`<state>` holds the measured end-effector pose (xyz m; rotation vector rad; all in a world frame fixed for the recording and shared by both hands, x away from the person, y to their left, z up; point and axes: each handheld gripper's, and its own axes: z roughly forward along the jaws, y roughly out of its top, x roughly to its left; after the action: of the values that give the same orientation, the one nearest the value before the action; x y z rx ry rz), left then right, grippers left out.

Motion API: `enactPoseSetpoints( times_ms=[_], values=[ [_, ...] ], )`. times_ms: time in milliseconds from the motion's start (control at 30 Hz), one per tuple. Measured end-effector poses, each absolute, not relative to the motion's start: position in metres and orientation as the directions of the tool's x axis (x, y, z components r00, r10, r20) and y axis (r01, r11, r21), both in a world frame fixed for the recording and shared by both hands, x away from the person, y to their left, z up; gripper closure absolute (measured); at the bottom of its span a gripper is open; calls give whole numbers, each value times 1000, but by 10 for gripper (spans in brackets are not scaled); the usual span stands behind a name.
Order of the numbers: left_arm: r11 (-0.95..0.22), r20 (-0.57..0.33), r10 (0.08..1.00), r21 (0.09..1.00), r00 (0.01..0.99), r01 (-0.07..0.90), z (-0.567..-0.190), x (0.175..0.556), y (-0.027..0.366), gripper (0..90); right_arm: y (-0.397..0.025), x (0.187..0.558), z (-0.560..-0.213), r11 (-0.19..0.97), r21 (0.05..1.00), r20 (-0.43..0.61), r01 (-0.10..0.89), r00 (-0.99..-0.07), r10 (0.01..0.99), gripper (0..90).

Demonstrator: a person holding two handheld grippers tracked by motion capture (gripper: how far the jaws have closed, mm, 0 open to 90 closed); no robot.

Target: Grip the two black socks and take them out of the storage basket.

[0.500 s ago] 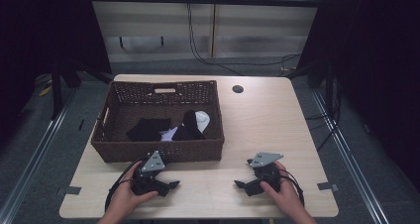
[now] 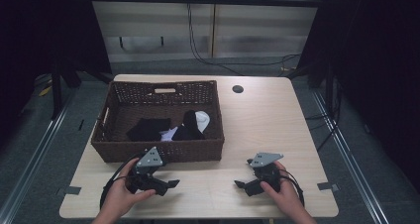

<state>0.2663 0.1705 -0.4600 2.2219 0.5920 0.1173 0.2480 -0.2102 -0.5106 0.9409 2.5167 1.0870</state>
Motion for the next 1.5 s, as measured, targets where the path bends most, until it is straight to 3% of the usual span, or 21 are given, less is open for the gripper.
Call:
enactPoseSetpoints(
  times_ms=[433,667,1067,1500],
  values=[
    [-558,-98,449,745,888,365,-370,284,180,197,-210,247,-510,517,719,29,465,-763,646,99],
    [-583,-87,487,709,869,397,-347,311,182,195,-210,247,-510,517,719,29,465,-763,646,99],
    [-592,-51,577,662,815,460,-348,365,188,204,-210,248,-510,516,719,29,465,-763,646,99],
    [-546,-66,684,615,727,569,-385,426,197,212,-210,247,-510,514,720,31,467,-761,648,99]
  ],
)
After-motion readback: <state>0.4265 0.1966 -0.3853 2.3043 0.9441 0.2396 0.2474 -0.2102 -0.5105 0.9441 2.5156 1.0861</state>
